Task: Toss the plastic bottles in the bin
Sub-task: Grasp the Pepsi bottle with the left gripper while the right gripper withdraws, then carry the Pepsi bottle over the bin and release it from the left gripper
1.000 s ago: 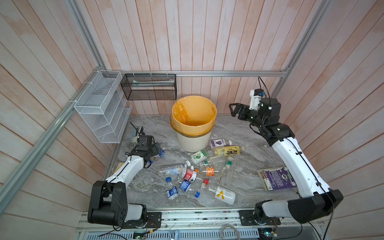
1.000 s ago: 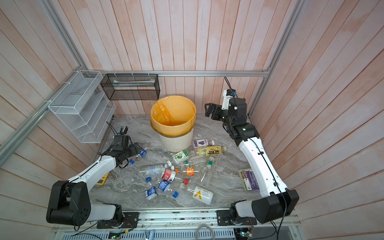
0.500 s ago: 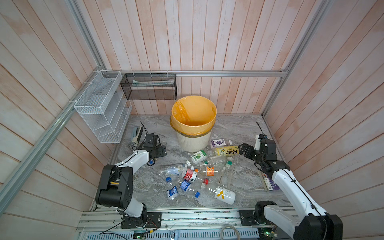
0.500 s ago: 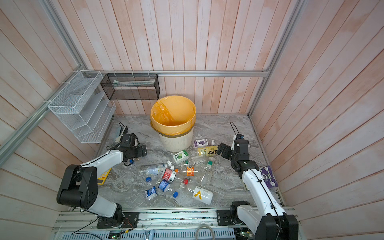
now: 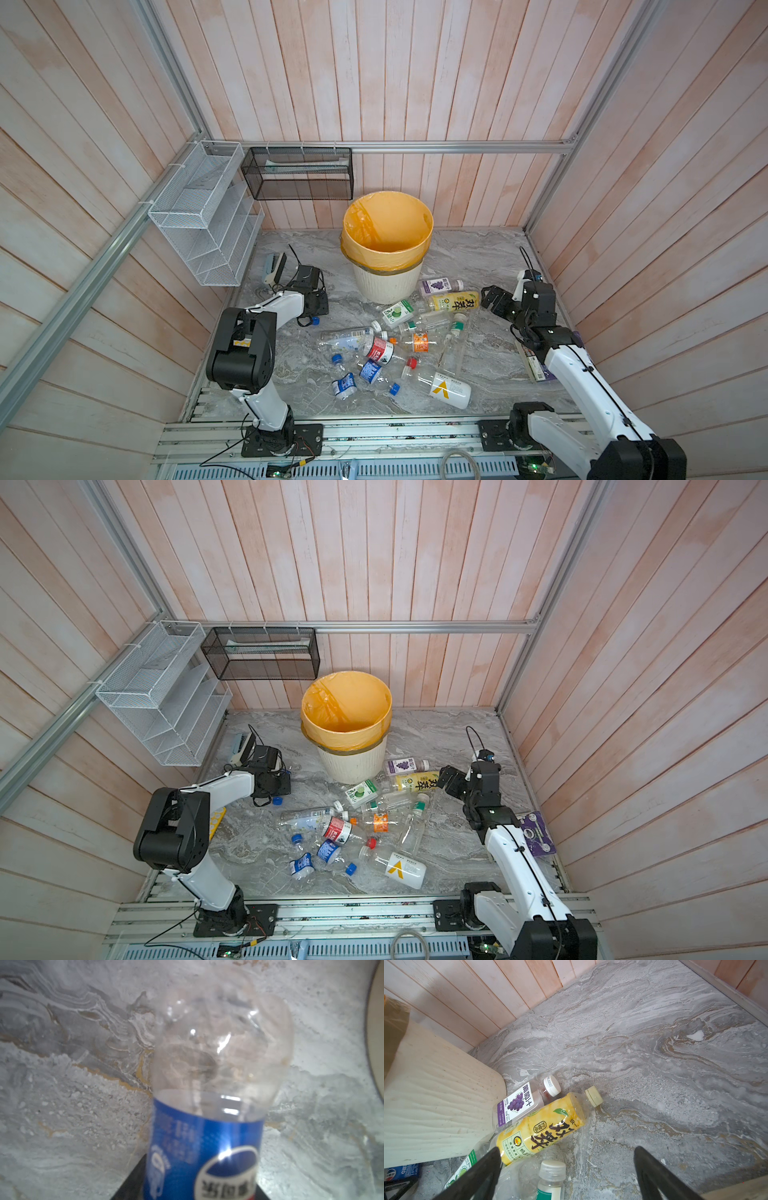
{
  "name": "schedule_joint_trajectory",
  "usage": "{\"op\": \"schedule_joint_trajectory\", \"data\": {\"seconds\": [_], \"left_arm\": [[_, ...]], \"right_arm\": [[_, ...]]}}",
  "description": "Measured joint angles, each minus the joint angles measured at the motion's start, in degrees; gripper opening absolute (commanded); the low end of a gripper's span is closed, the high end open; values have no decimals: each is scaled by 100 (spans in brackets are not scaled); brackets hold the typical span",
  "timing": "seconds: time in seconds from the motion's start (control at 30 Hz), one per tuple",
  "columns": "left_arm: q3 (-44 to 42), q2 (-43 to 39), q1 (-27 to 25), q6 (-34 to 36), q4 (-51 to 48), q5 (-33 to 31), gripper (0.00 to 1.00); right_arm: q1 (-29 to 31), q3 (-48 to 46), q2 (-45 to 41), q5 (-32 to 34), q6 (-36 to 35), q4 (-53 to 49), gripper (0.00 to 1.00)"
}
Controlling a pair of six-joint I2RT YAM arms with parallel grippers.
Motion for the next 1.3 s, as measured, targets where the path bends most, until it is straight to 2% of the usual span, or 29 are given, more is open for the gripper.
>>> {"op": "schedule_joint_trajectory", "data": {"seconds": [0.13, 0.37, 0.43, 0.57, 0.73, 0.77, 0.83, 0.93, 0.97, 1.03, 1.07, 1.1, 1.2, 1.3], "left_arm": [[-66, -472, 63, -131, -2, 151, 49], [-363, -2815, 1029, -881, 708, 935, 54], [-413, -3228, 1174, -1093, 894, 1084, 54], [-413, -3438, 1217, -1453, 1113, 1488, 51], [-195, -3027, 1156, -1895, 1187, 1976, 50], [0, -2896, 1049, -1904, 1099, 1932, 51], [1071, -2345, 501, -1746, 813, 1764, 55], [3211, -1377, -341, -1449, 413, 1729, 59], [4146, -914, -603, -1370, 260, 1738, 65], [5646, -188, -898, -1204, -162, 1705, 95], [6247, 116, -1008, -1121, -389, 1661, 100], [6802, 402, -1104, -1060, -671, 1600, 100], [7434, 793, -1233, -975, -1235, 1506, 100], [7051, 715, -1244, -918, -1460, 1346, 100]], "right_arm": [[0, 0, 39, -9, 63, 90, 99], [0, 0, 197, -46, 105, 175, 99], [0, 0, 223, -79, 107, 192, 99], [0, 0, 229, -146, 127, 247, 99], [0, 0, 229, -212, 170, 271, 99], [0, 0, 229, -238, 190, 275, 99], [0, 0, 229, -321, 201, 295, 99], [0, 0, 229, -450, 214, 339, 99], [0, 0, 227, -492, 212, 356, 99], [0, 0, 227, -568, 210, 358, 99], [0, 0, 227, -605, 210, 358, 99], [0, 0, 223, -629, 210, 350, 99], [0, 0, 170, -643, 205, 313, 99], [0, 0, 76, -636, 192, 260, 99]]}}
